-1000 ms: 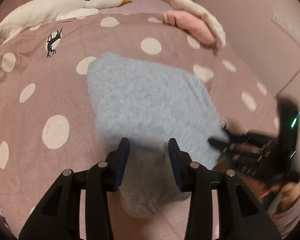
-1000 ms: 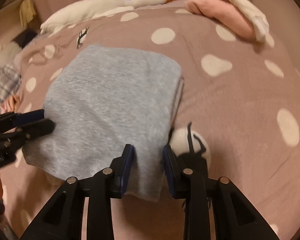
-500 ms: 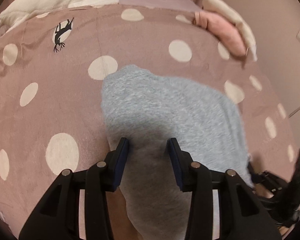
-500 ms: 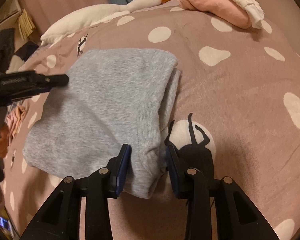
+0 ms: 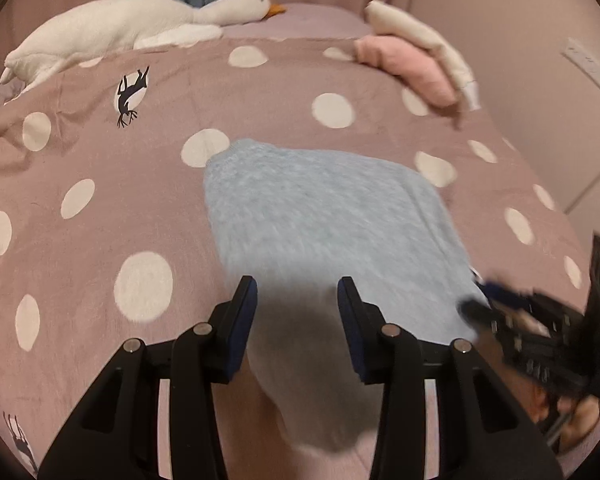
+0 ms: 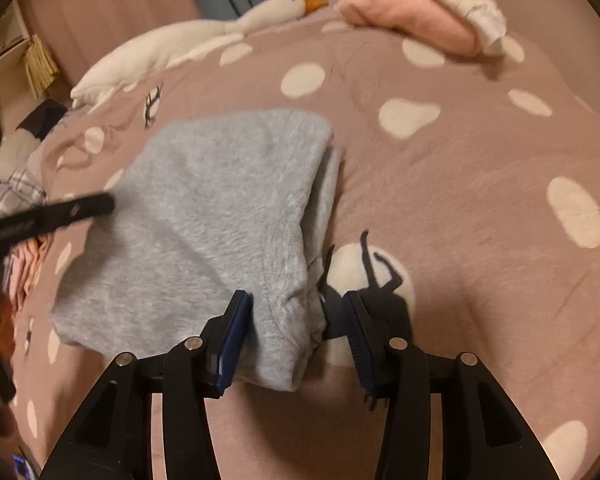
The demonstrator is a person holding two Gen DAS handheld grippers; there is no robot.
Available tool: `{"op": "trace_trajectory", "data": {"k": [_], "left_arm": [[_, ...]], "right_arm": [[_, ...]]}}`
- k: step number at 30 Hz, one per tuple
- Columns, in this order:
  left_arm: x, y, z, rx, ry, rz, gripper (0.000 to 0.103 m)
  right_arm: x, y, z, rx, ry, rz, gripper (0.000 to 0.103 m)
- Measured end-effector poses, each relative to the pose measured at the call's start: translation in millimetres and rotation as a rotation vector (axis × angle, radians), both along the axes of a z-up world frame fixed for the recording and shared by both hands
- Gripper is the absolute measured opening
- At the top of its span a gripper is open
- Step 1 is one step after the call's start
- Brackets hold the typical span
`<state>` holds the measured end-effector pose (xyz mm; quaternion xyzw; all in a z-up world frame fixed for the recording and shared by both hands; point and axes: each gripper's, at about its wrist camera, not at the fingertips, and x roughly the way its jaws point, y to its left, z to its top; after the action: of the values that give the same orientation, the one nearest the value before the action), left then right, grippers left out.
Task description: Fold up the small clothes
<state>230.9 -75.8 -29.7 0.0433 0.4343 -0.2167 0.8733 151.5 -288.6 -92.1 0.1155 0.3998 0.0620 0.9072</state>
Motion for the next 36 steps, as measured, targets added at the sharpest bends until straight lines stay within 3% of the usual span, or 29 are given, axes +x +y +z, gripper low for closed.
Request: {"op": "trace_trajectory", "data": {"k": [7,11,15,17,29,36], "left_arm": [[-33,-5,-18,0.024,0.031,-0.079,0.033],[-34,-11,-24,0.047,0.034,-0.074,0.036],[-34,-14,-29,0.065,0.037,-0.079,0.036],[-37,-17,-30,0.087,0.022,-0.084,0.037],[-41,-12,-29,0.072,0.033,-0.043,0.046],[-56,-5,-26,0.067,0.039,-0.013,0.059]], "right_arm": [[-14,20,26,-0.021,-0.117,0.091,0.047],[-5,40,18,-0.065,-0.082,0.14,0.035],[6,45,-8,-0.104,0.019,0.126,0.021],[7,43,-12,-0.1,0.027,0.116,0.018],[5,42,-8,-0.088,0.039,0.112,0.018],[-3,36,-4,-0.06,0.043,0.093,0.018]]}}
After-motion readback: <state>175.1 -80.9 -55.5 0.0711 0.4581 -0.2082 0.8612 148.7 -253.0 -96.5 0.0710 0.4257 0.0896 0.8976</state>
